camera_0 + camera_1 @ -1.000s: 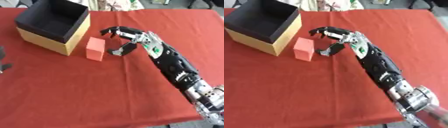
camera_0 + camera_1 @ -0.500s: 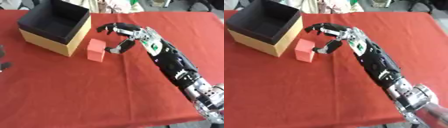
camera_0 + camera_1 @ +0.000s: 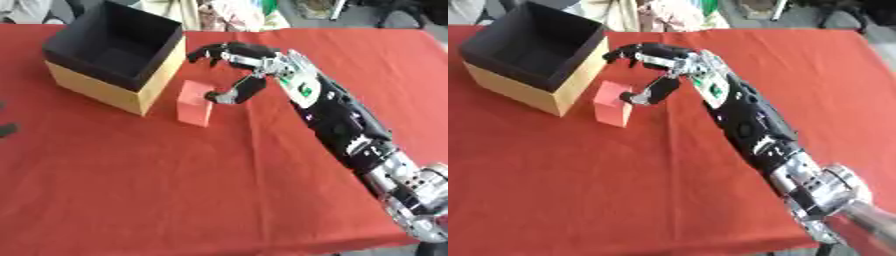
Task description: Pick up objects on the table and place them in the box.
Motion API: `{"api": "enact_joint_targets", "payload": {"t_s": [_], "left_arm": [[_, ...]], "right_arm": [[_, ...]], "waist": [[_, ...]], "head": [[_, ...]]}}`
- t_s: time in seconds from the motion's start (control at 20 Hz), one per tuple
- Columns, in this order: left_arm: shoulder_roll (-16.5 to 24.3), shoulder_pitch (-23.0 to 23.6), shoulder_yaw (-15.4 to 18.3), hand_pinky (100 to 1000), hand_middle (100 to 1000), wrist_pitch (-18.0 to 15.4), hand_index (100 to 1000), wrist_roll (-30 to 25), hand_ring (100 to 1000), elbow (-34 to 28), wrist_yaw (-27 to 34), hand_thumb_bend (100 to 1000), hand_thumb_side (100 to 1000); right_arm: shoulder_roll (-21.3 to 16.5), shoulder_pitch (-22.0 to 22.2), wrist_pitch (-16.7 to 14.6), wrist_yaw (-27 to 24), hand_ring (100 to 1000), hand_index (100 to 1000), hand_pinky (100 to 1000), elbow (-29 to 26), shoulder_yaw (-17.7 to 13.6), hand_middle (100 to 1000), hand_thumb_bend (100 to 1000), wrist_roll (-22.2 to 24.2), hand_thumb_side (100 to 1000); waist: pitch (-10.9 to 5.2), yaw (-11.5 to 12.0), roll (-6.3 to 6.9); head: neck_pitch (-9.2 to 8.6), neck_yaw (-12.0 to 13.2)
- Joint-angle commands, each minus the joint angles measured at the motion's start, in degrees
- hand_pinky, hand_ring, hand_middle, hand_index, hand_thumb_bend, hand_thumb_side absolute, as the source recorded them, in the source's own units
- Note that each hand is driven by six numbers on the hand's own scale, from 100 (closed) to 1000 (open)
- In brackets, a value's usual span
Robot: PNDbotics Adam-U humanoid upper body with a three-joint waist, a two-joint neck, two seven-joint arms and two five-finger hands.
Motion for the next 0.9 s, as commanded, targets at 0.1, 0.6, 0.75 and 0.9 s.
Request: {"api": "enact_joint_targets", "payload": {"t_s": [0.1, 0.6, 0.75, 0.9], "left_arm": [[0.6, -0.1, 0.6, 777, 913, -0.2, 909, 0.6, 1000, -2.1, 0.6, 100, 376], [0.8, 0.7, 1.8, 729, 907, -0.6, 906, 2.3, 992, -3.6, 0.5, 100, 356], [0.6, 0.5, 1.8, 732, 906, -0.6, 905, 2.8, 989, -3.7, 0.8, 100, 354], [0.5, 0.4, 1.7, 761, 907, -0.5, 905, 2.8, 991, -3.6, 0.9, 100, 357]], "right_arm": [[-0.9, -1.3, 0.0, 0.5, 1000, 1000, 790, -2.4, 0.4, 891, 268, 1.1, 407], [-0.3, -0.1, 1.2, 2.3, 1000, 1000, 793, -4.4, 2.1, 894, 284, 3.6, 421], [0.2, -0.1, 1.6, 5.1, 1000, 1000, 793, -3.9, 2.2, 895, 300, 3.6, 429], [1.0, -0.3, 2.3, 8.0, 1000, 1000, 794, -3.0, 2.0, 895, 306, 3.4, 431]], "waist": [[-1.45, -0.3, 0.15], [-2.42, -0.7, 0.31], [-2.49, -0.4, 0.36], [-2.38, -0.2, 0.42]], "head": [[0.47, -0.1], [0.75, -0.1], [0.72, -0.2], [0.61, -0.4]]}}
